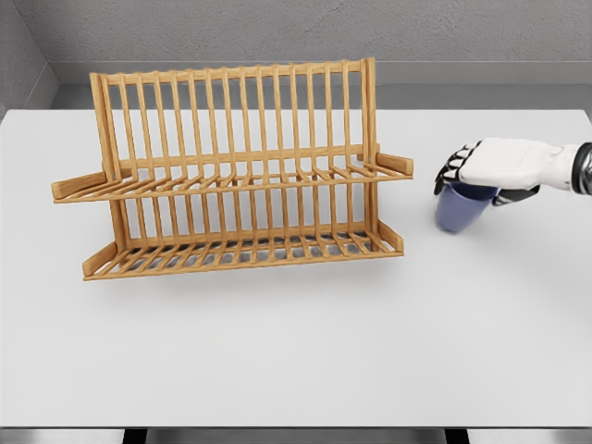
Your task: Right arm put cup on second shelf
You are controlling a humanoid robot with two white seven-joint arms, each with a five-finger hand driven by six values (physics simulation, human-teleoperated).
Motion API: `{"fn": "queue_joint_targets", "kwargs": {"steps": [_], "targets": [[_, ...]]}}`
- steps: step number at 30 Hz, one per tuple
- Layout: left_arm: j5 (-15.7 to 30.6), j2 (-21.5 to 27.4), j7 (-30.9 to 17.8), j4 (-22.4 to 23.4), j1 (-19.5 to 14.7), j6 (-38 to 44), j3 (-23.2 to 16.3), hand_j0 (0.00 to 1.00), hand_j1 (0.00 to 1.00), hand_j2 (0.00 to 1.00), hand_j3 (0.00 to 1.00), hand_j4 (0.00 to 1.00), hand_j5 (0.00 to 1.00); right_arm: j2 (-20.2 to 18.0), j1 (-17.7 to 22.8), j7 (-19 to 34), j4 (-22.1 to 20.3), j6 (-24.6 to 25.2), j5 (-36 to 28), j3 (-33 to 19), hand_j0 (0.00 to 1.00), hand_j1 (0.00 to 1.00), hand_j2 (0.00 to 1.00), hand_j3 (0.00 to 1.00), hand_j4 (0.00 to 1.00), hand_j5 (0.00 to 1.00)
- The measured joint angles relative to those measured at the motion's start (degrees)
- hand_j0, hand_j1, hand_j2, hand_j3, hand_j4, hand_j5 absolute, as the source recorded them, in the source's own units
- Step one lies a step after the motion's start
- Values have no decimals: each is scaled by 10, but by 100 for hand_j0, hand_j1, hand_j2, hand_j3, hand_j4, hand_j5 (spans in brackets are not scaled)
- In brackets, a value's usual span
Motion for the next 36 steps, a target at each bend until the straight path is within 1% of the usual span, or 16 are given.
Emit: {"fn": "queue_joint_targets", "kwargs": {"steps": [6,13,23,30,36], "targets": [[0,0,0,0,0,0,0,100,100,100,100,100,100,0,-9,0,0,0,0,-4,73,73,73,73,73,73],[0,0,0,0,0,0,0,100,100,100,100,100,100,-1,-12,0,0,1,0,-30,73,73,73,73,73,73],[0,0,0,0,0,0,0,100,100,100,100,100,100,1,-48,0,-5,1,0,-51,73,73,73,73,73,73],[0,0,0,0,0,0,0,100,100,100,100,100,100,2,-62,0,-8,0,1,-54,73,73,73,73,73,73],[0,0,0,0,0,0,0,100,100,100,100,100,100,2,-69,0,-10,-1,0,-71,73,73,73,73,73,73]]}}
